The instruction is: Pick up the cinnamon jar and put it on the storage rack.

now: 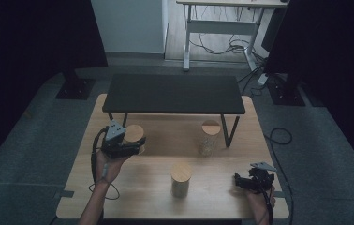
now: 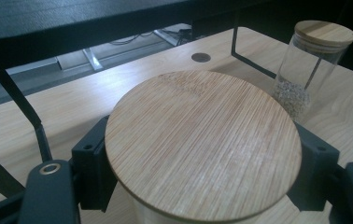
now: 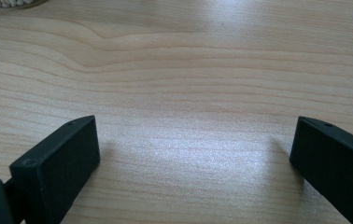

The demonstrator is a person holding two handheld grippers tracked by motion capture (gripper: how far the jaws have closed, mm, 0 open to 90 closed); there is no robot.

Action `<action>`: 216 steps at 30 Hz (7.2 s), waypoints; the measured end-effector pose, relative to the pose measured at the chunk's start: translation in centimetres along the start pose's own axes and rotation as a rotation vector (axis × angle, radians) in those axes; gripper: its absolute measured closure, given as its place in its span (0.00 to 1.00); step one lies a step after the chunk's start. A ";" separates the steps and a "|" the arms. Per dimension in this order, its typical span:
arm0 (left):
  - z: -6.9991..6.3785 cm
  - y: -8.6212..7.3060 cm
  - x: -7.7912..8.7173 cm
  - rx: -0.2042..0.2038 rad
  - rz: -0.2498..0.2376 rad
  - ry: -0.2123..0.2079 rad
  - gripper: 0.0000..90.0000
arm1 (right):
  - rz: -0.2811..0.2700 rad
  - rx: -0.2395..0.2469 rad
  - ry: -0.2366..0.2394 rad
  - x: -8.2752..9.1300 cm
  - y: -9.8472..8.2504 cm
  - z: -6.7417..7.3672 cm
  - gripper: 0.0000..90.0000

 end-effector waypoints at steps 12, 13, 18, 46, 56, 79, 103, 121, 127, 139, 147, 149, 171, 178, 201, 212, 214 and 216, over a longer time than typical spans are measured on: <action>0.0 0.9 0.0 -0.004 -0.005 -0.007 0.28 | 0.000 0.001 0.000 0.0 0.0 0.0 0.01; 0.0 1.1 0.1 -0.001 -0.008 -0.013 0.28 | 0.000 0.001 0.000 0.0 0.0 0.0 0.01; 0.2 1.5 0.2 -0.005 -0.008 -0.011 0.28 | 0.000 0.000 0.000 0.0 0.0 0.0 0.01; 0.9 4.0 1.1 -0.004 0.001 -0.009 0.28 | 0.000 0.000 0.000 0.0 0.0 0.0 0.01; 0.9 5.2 1.4 -0.023 0.002 0.001 0.28 | 0.000 0.000 0.000 0.0 0.0 0.0 0.01; 1.0 7.5 1.7 -0.035 -0.008 -0.008 0.28 | 0.000 0.000 0.000 0.0 0.0 0.0 0.01; 1.5 9.2 1.9 -0.022 -0.012 -0.015 0.28 | 0.000 0.000 0.000 0.0 0.0 0.0 0.01; 2.5 10.5 1.3 -0.019 -0.013 0.001 0.28 | 0.000 0.000 0.000 0.0 0.0 0.0 0.01; 3.0 10.6 0.9 -0.011 -0.019 0.015 0.28 | 0.000 0.000 0.000 0.0 0.0 0.0 0.01; 3.9 11.0 0.0 -0.004 -0.030 0.047 0.28 | -0.001 0.000 0.000 0.0 0.0 0.0 0.01; 4.6 11.1 -0.5 0.004 -0.032 0.071 0.28 | 0.000 0.000 0.000 0.0 0.0 0.0 0.01; 4.8 11.2 -0.7 0.002 -0.030 0.077 0.28 | -0.001 0.000 0.000 0.0 0.0 0.0 0.01; 6.0 12.1 -2.3 0.018 -0.040 0.088 0.28 | -0.001 0.001 0.001 0.0 0.0 0.0 0.01; 6.2 12.4 -2.9 0.015 -0.047 0.091 0.28 | -0.002 0.003 0.000 -0.1 0.0 0.0 0.01; 6.8 12.5 -3.4 0.017 -0.058 0.089 0.26 | -0.001 0.003 0.001 -0.1 0.0 -0.1 0.01; 6.8 12.5 -3.3 -0.010 -0.080 0.102 0.06 | -0.002 0.003 0.001 -0.1 0.0 -0.1 0.01; 6.7 12.4 -3.2 -0.015 -0.083 0.102 0.06 | -0.002 0.003 0.001 -0.1 0.0 -0.1 0.01; 6.6 12.3 -3.1 -0.016 -0.086 0.100 0.07 | -0.002 0.003 0.001 -0.1 0.0 -0.1 0.01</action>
Point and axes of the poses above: each handheld gripper's, and its own axes: x roughly backward along the jaws, y roughly out of its top, z roughly to its left, the point moved 9 cm from there along -x, roughly forward along the jaws, and after that the axes turned 3 degrees about x, right-handed, at the moved point
